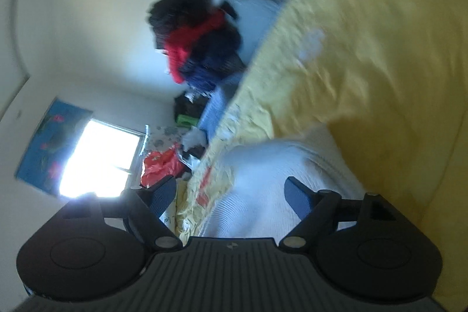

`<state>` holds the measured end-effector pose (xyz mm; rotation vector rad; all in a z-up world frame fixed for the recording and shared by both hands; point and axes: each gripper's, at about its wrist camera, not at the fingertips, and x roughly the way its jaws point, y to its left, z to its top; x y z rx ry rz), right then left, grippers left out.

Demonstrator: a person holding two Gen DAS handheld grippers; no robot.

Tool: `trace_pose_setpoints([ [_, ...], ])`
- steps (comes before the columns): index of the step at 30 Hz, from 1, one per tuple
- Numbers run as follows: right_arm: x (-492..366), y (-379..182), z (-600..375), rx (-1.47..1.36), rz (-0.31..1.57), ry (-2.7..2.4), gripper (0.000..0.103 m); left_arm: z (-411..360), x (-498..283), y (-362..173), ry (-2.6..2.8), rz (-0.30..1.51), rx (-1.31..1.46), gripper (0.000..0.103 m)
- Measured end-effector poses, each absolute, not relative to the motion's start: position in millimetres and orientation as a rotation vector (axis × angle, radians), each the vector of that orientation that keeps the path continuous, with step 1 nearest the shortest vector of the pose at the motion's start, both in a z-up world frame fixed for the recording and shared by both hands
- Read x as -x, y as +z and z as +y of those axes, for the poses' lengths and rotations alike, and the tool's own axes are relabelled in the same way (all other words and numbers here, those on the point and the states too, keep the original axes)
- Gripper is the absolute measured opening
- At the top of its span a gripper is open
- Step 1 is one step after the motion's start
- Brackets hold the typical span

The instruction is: Fold small clothes

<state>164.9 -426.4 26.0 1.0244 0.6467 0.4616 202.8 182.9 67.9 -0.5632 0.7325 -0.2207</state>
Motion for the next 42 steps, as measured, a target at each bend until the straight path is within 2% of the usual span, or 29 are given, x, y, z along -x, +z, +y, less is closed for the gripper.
trace_pose_setpoints([
  [1, -156.6, 32.1, -427.8, -0.986, 0.640, 0.464, 0.083, 173.8, -195.6, 73.9, -0.222, 0.713, 0.480, 0.017],
  [2, -150.5, 34.9, -430.5, -0.962, 0.644, 0.462, 0.083, 167.2, -190.5, 77.6, -0.213, 0.709, 0.415, 0.024],
  [3, -144.3, 37.8, -433.0, -0.946, 0.653, 0.454, 0.083, 163.0, -186.4, 81.8, -0.192, 0.708, 0.372, 0.045],
  [4, -138.6, 39.4, -434.8, -0.934, 0.660, 0.445, 0.083, 162.6, -182.3, 84.9, -0.171, 0.701, 0.359, 0.061],
  [5, -133.1, 39.8, -436.0, -0.921, 0.667, 0.443, 0.083, 165.1, -179.5, 86.8, -0.167, 0.686, 0.374, 0.095],
  [6, -129.6, 41.1, -434.4, -0.904, 0.671, 0.441, 0.083, 169.3, -178.6, 87.8, -0.170, 0.678, 0.401, 0.103],
  [10, -118.8, 45.5, -426.3, -0.846, 0.695, 0.438, 0.083, 180.9, -181.5, 91.1, -0.148, 0.668, 0.502, 0.103],
  [17, -120.2, 44.6, -377.3, -0.681, 0.743, 0.467, 0.083, 89.8, -179.4, 80.3, -0.182, 0.650, 0.061, 0.103],
  [22, -139.0, 33.7, -338.4, -0.380, 0.737, 0.347, 0.081, 62.5, -233.1, 17.6, -0.062, 0.888, -0.031, 0.103],
  [23, -141.9, 26.2, -337.8, -0.357, 0.746, 0.340, 0.077, 65.0, -231.5, 12.9, -0.060, 0.840, -0.034, 0.103],
  [26, -136.2, 19.7, -344.5, -0.378, 0.702, 0.358, 0.075, 68.1, -225.1, 18.0, -0.063, 0.822, -0.026, 0.103],
  [28, -127.7, 28.3, -351.2, -0.431, 0.702, 0.335, 0.079, 74.9, -206.2, 30.6, -0.035, 0.785, -0.019, 0.103],
  [33, -62.8, 44.6, -393.4, -0.694, 0.655, 0.352, 0.081, 118.6, -100.4, 58.8, -0.052, 0.664, 0.217, 0.103],
  [37, 5.4, 32.6, -416.7, -0.804, 0.655, 0.315, 0.083, 147.7, -21.8, 40.0, -0.047, 0.661, 0.490, 0.103],
  [42, 22.9, 4.9, -417.9, -0.898, 0.722, 0.276, 0.082, 153.6, -15.6, 5.9, -0.056, 0.748, 0.674, 0.103],
])
